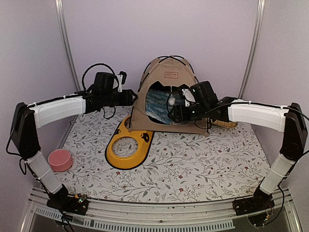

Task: Set up the pet tent

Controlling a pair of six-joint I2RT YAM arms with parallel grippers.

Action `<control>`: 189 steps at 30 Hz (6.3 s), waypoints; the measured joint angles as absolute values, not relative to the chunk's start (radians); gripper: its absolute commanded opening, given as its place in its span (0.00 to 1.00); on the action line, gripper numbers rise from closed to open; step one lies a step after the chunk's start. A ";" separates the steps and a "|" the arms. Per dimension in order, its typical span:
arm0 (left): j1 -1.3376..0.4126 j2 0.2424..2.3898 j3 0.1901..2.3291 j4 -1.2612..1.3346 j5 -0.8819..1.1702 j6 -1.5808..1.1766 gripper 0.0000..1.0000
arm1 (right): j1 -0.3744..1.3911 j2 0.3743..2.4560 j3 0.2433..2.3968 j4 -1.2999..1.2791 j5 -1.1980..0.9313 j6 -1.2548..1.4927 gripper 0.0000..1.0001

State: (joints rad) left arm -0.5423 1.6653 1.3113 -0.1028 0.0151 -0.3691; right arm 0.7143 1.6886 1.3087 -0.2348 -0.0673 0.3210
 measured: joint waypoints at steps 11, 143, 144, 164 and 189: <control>-0.539 1.798 1.399 -0.121 0.107 -0.267 0.08 | 0.714 1.694 1.309 -0.177 -0.104 0.315 0.72; -0.731 1.499 1.306 -0.172 0.150 0.005 0.00 | 0.454 1.177 1.515 -0.518 -0.386 0.235 0.00; -0.733 1.506 1.308 -0.162 0.162 0.005 0.00 | 0.455 1.157 1.504 -0.520 -0.385 0.247 0.00; -0.651 2.125 1.928 -0.265 0.699 0.168 0.00 | 0.472 0.814 1.465 -0.658 -0.315 0.351 0.80; -0.787 2.251 1.953 0.002 0.608 0.139 0.27 | 0.472 0.960 1.441 -0.624 -0.197 0.319 0.87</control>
